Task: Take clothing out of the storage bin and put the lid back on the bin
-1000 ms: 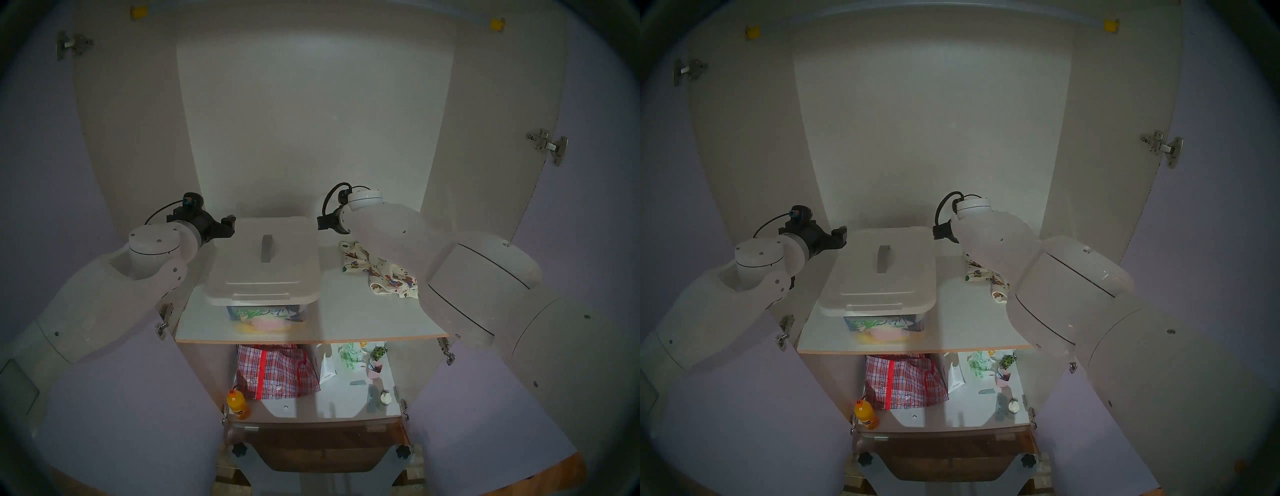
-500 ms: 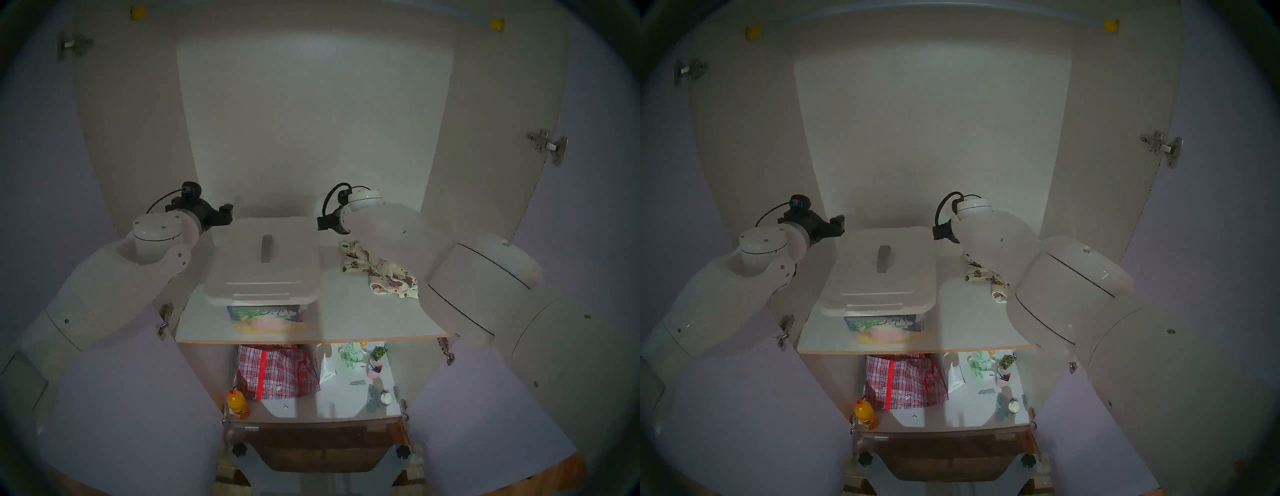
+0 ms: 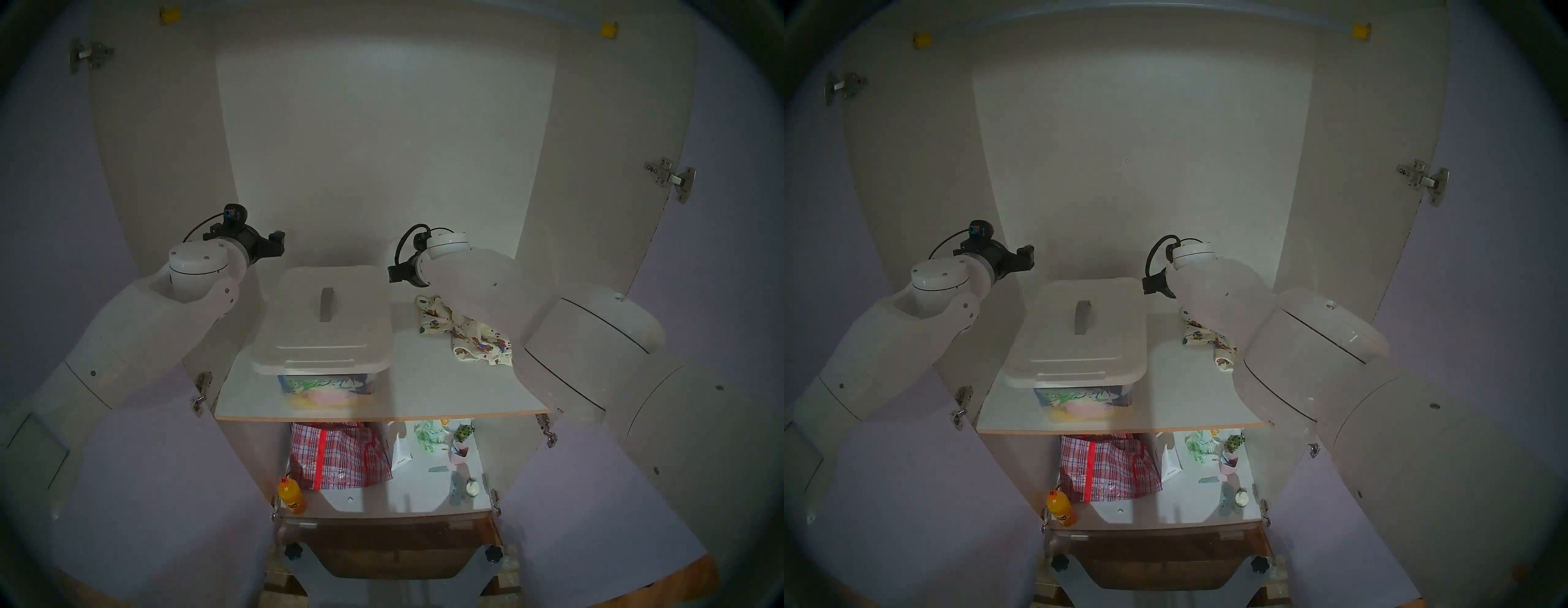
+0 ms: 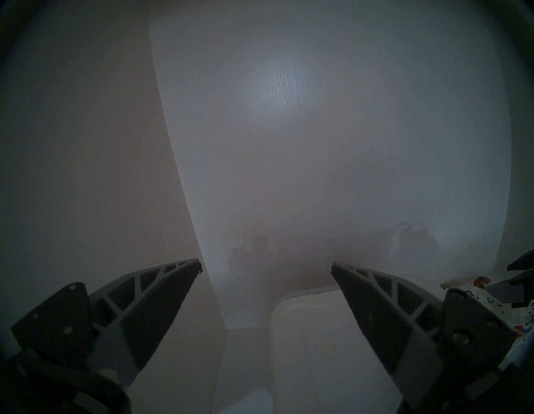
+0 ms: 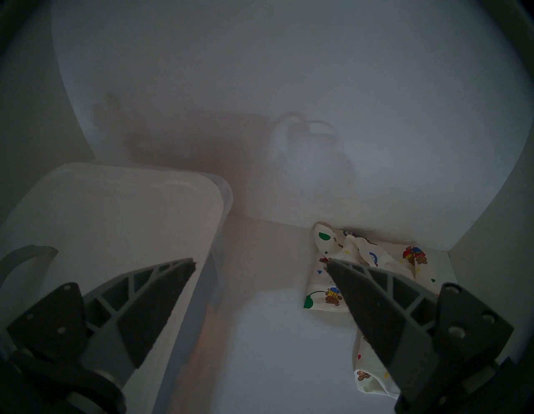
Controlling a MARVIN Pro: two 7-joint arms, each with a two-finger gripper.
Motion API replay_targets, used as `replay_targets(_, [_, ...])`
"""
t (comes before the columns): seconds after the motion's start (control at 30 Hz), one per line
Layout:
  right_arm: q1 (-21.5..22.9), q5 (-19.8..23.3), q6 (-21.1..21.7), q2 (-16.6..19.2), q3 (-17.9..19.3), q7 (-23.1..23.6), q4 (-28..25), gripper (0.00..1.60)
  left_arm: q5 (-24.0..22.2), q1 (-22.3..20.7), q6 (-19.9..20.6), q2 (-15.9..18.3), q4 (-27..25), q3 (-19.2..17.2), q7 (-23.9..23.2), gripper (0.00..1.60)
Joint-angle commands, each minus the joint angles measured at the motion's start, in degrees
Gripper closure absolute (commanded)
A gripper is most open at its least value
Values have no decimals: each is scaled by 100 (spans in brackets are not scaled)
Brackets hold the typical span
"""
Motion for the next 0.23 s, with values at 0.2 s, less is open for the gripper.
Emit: replay_targets(0.2, [205, -40, -127, -18, 18, 56, -38, 0, 173, -453, -18, -270, 264, 53, -76, 0])
